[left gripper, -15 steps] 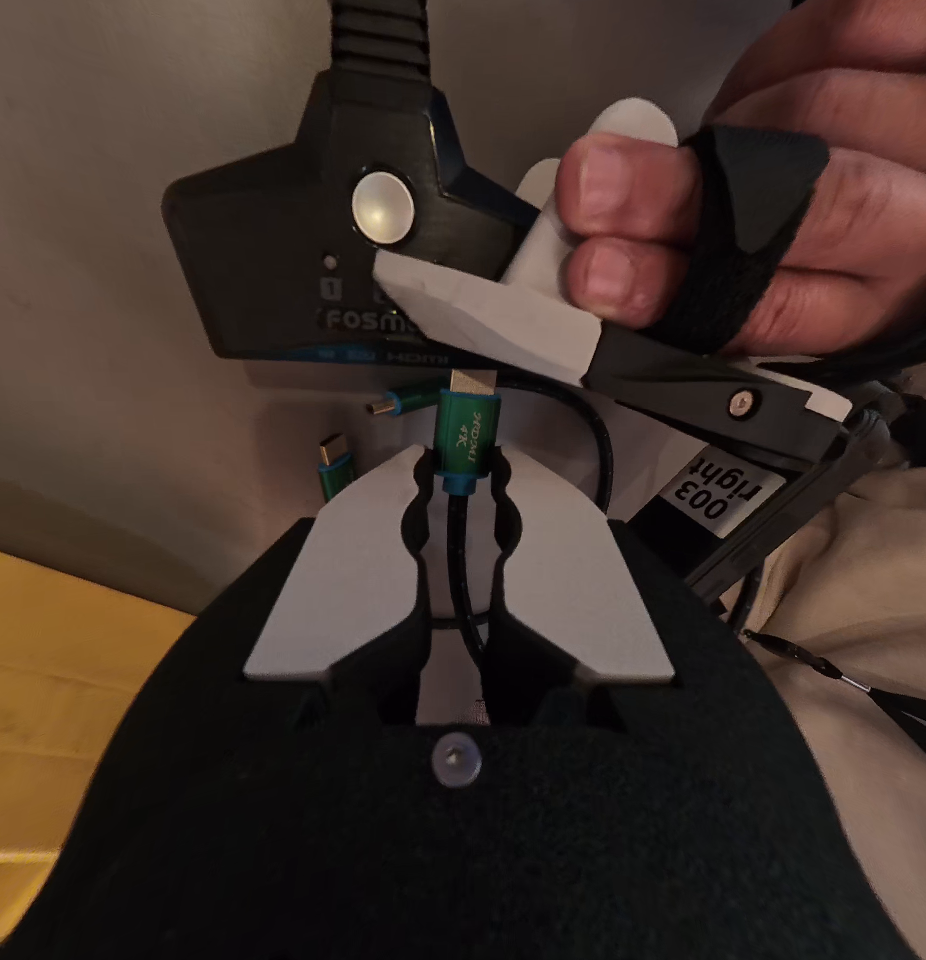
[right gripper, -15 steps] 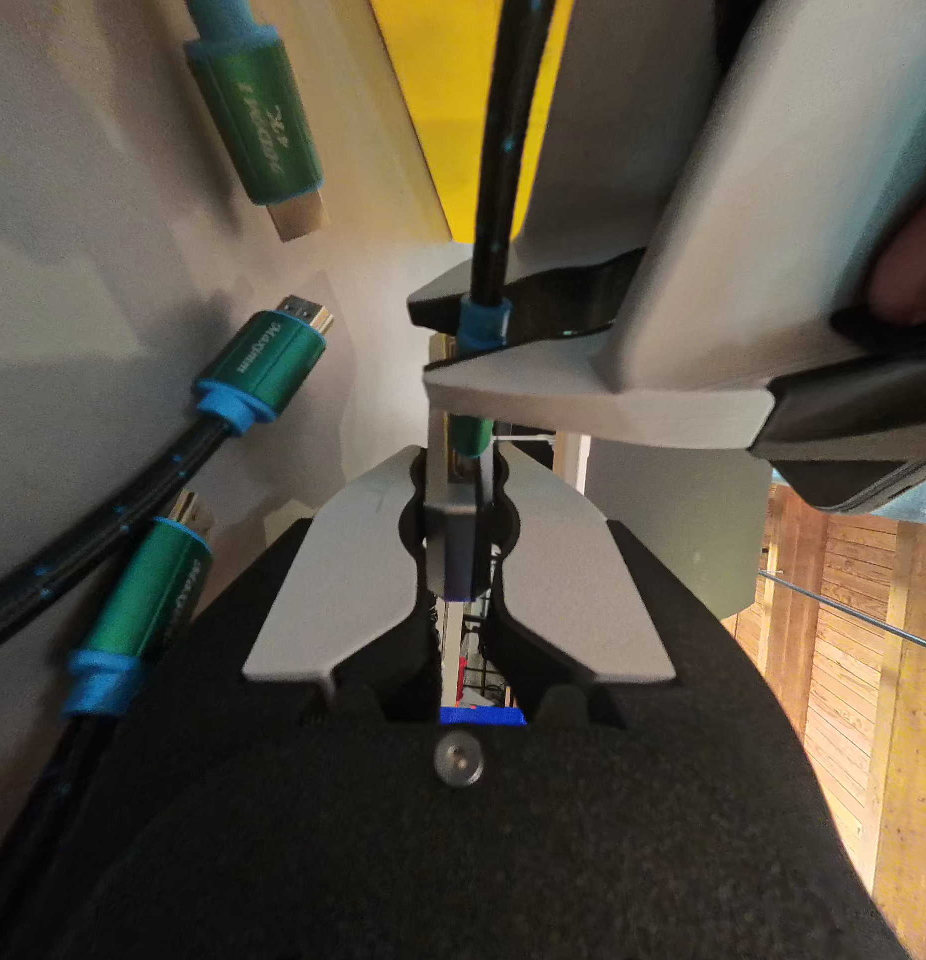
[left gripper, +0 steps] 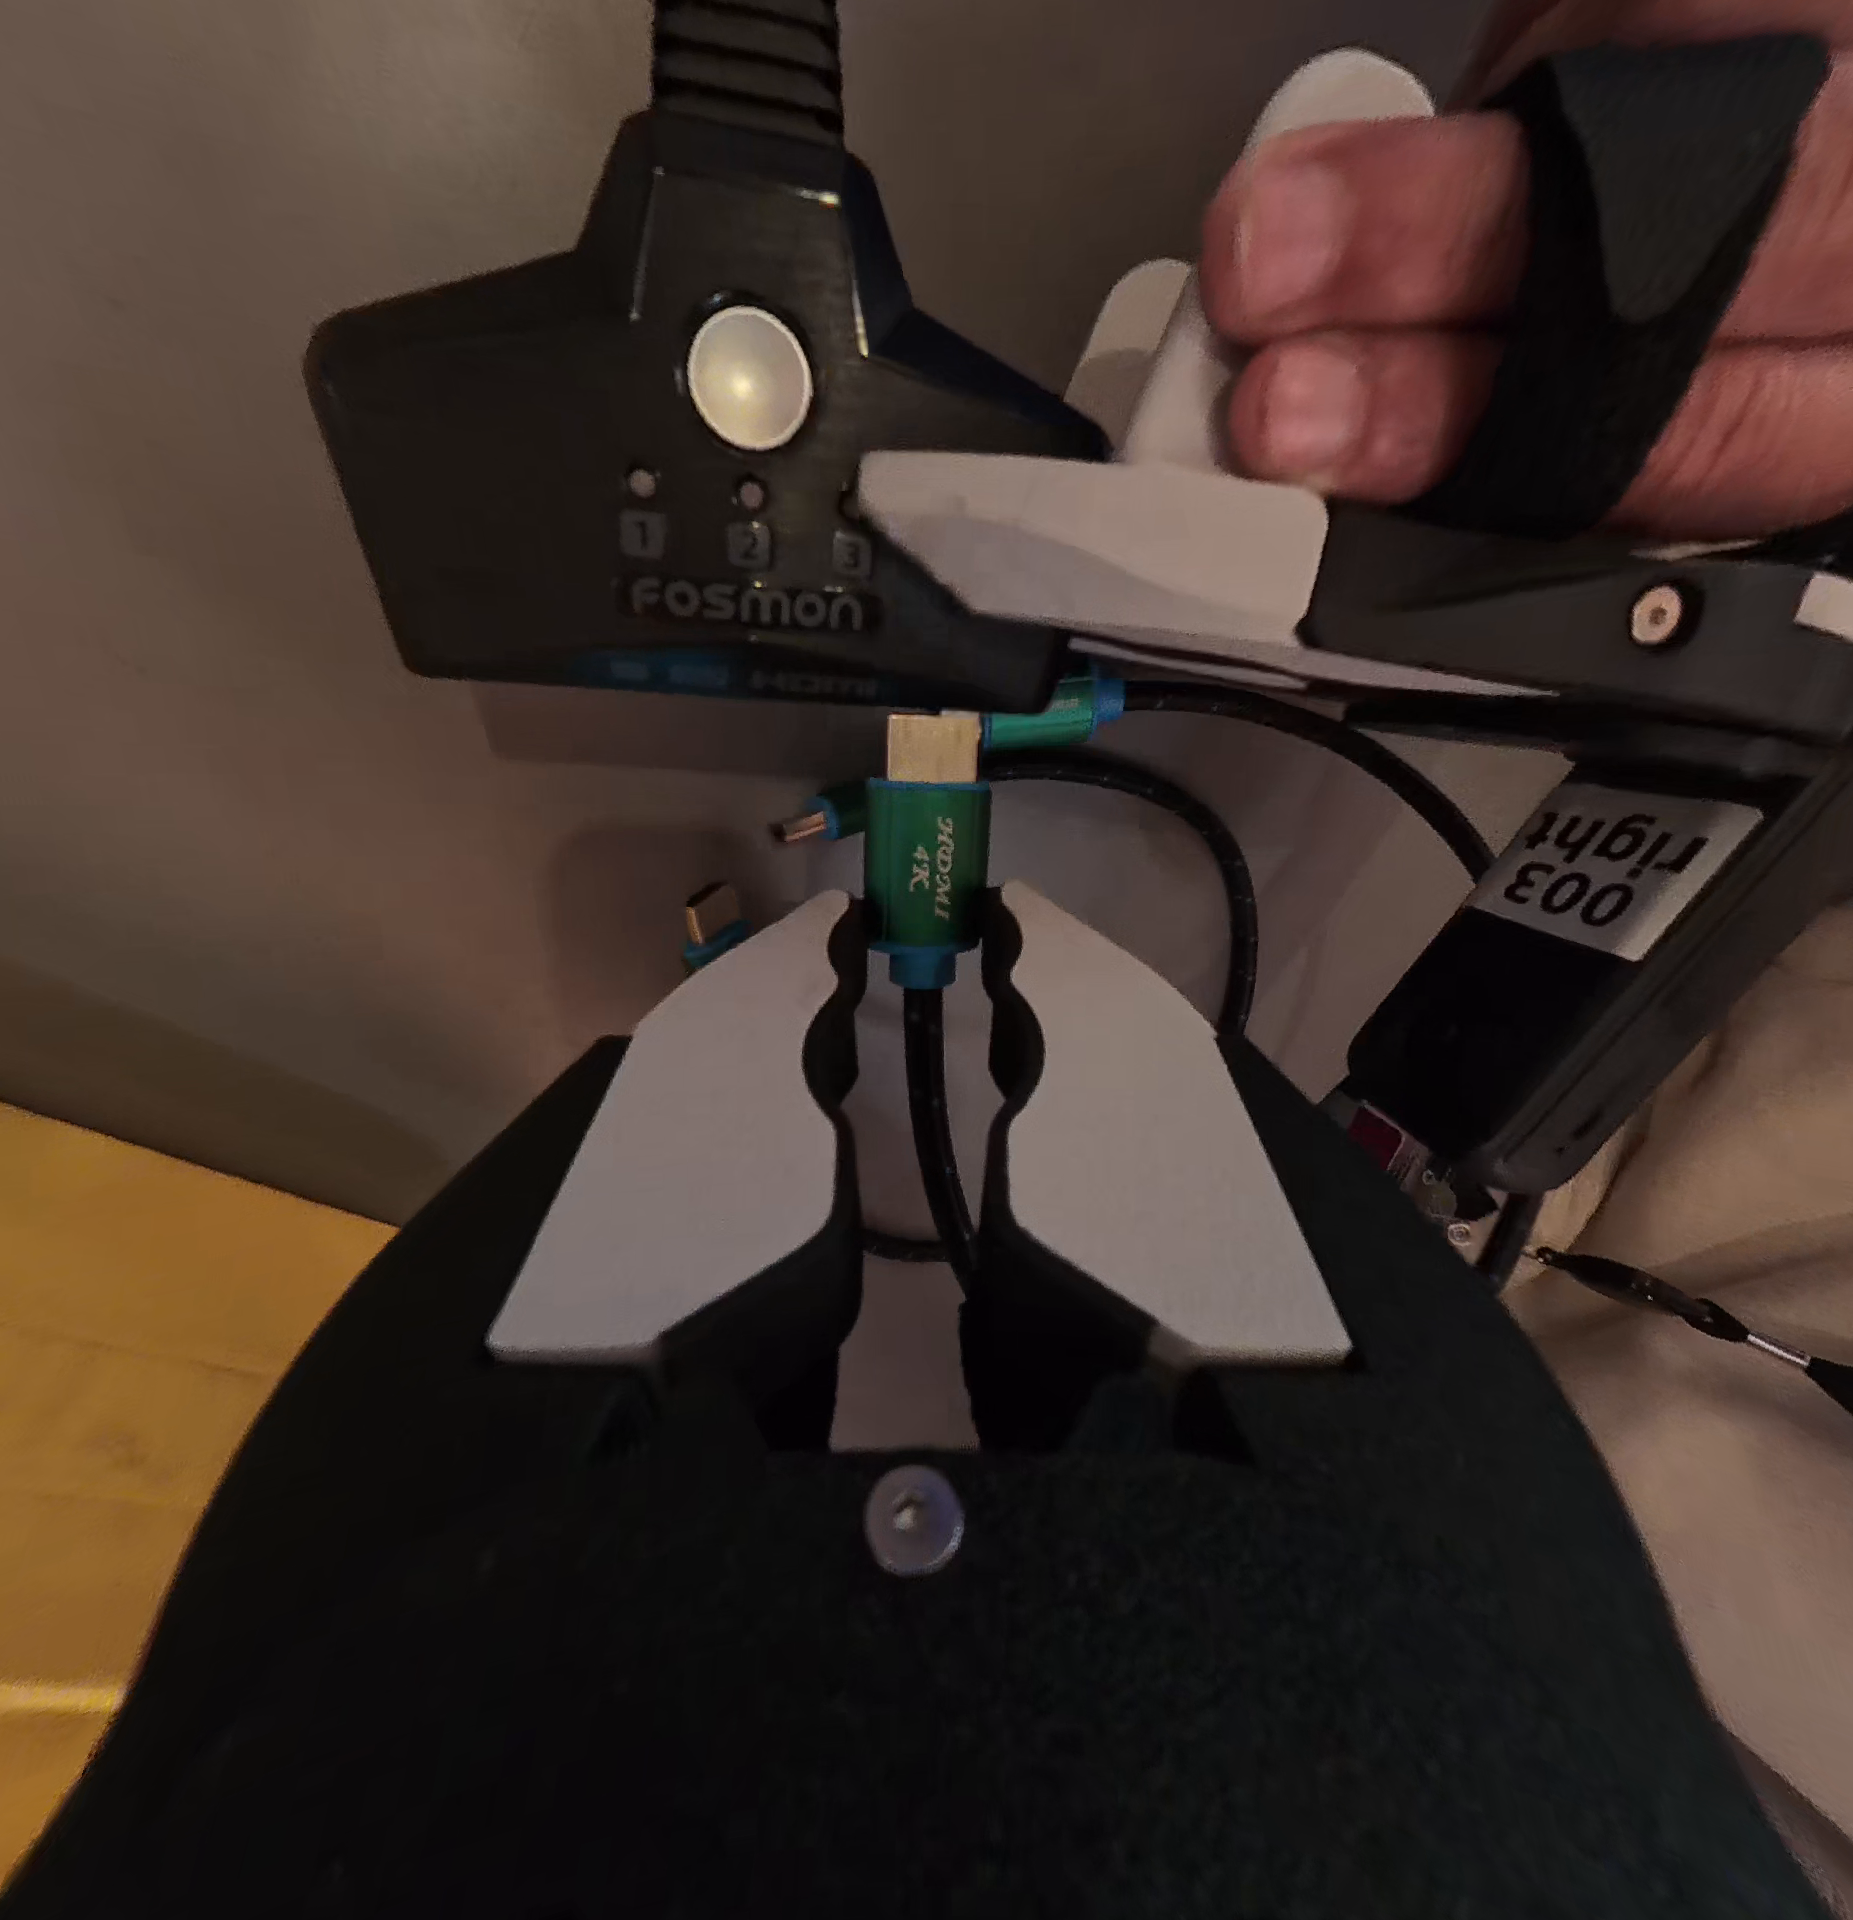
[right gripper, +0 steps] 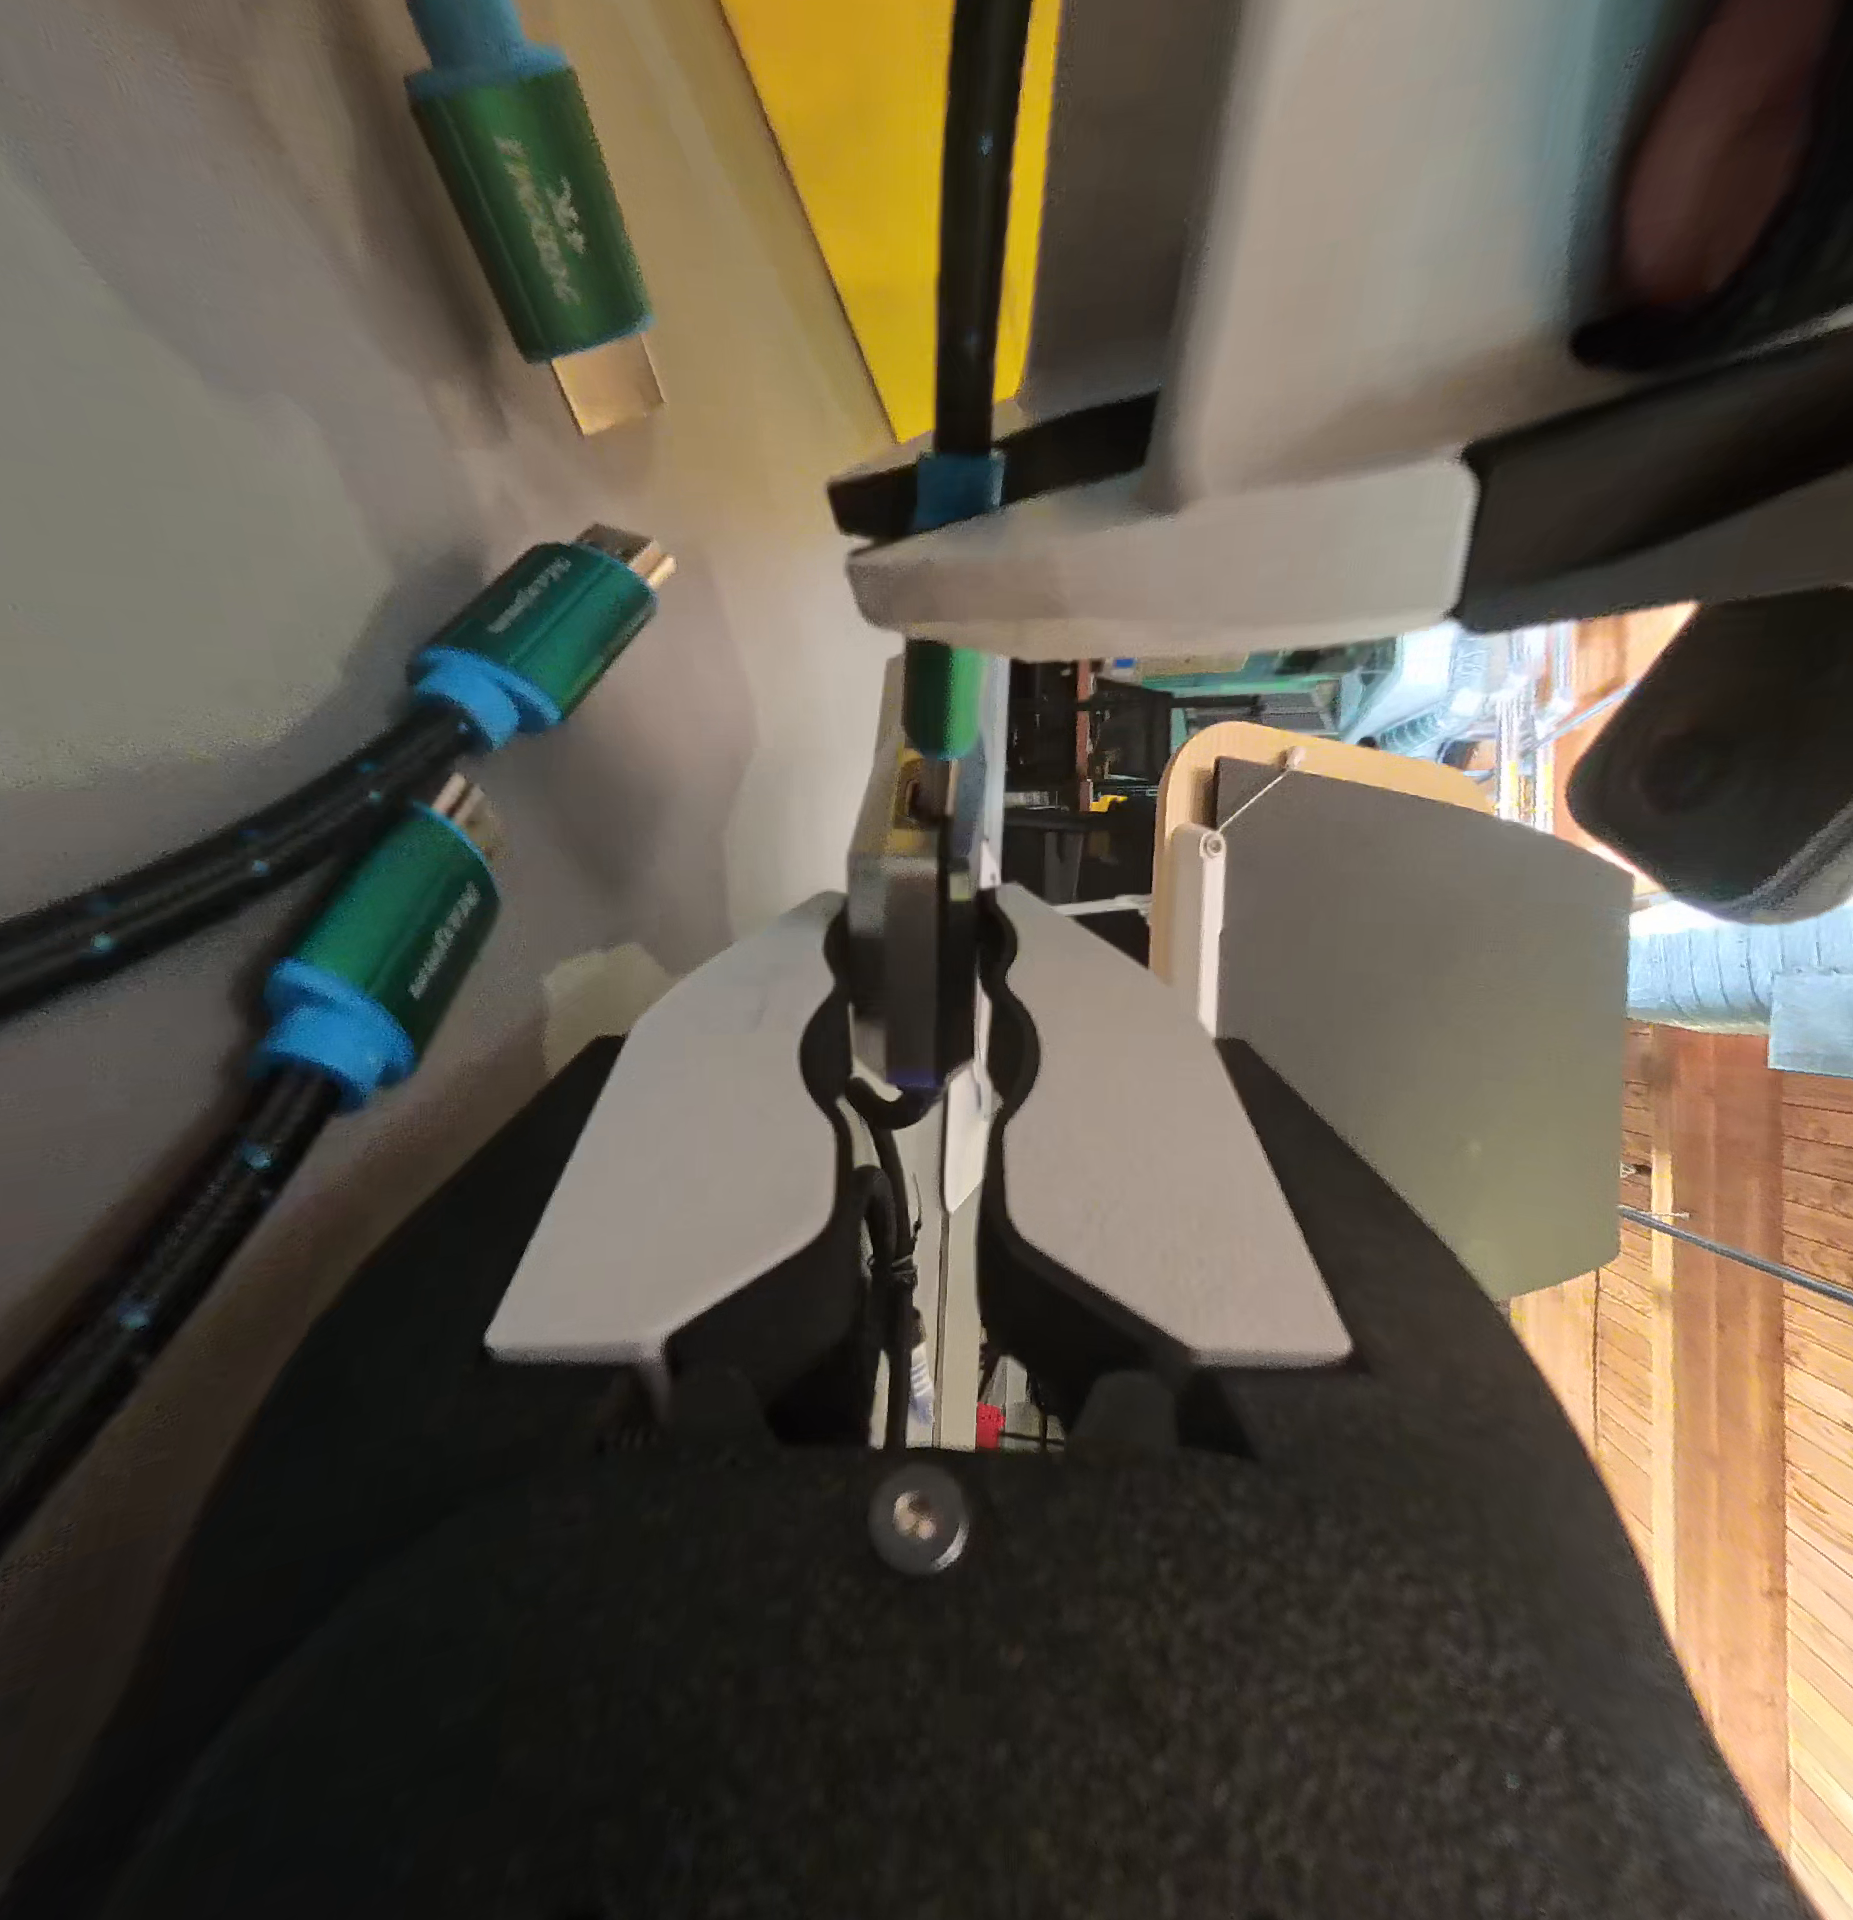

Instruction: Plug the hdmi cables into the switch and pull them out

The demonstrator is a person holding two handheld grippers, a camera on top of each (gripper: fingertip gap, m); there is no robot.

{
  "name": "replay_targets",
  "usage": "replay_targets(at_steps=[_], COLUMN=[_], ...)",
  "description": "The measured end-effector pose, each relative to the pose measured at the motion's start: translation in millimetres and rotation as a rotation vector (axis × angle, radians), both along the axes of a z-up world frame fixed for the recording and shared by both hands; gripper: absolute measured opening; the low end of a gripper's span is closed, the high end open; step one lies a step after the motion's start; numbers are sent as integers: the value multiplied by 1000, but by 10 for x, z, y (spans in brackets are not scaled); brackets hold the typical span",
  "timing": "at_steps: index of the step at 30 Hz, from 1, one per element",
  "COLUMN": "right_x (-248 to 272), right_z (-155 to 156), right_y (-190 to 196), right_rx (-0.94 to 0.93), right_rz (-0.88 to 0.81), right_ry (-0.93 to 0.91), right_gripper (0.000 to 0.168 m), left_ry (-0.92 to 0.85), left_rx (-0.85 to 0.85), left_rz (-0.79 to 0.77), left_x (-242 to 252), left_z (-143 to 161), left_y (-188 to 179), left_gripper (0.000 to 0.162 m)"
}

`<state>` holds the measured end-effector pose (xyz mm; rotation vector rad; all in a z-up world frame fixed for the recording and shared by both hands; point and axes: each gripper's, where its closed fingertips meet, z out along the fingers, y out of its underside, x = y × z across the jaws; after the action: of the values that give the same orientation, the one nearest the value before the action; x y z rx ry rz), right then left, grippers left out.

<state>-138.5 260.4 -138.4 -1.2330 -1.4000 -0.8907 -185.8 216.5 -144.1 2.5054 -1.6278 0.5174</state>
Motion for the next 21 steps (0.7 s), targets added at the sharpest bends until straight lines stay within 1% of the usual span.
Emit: replay_targets(at_steps=[3, 4, 7, 10, 17, 19, 21], right_x=[-26, -80, -122, -112, -111, -105, -70], right_z=[-38, -41, 31, 64, 83, 87, 64], right_y=[14, -11, -59, -46, -62, -69, -47], right_rx=[0, 1, 21, 20, 67, 86, 74], right_rz=[-2, 22, 38, 10, 42, 62, 52], right_ry=[-40, -43, -14, 4, -45, -66, -61], right_gripper=[21, 21, 21, 21, 21, 21, 21], left_ry=[-18, -24, 35, 64, 67, 45, -2], left_rx=[0, -2, 49, 3, -62, -28, 59], left_rz=[-7, -4, -3, -38, -68, -135, -192], left_x=[42, 56, -35, -101, -141, -125, -87], left_z=[10, 24, 15, 5, -86, -151, -255], left_y=[-6, -4, 48, -60, -140, -141, -113], left_gripper=[21, 20, 20, 20, 19, 20, 20])
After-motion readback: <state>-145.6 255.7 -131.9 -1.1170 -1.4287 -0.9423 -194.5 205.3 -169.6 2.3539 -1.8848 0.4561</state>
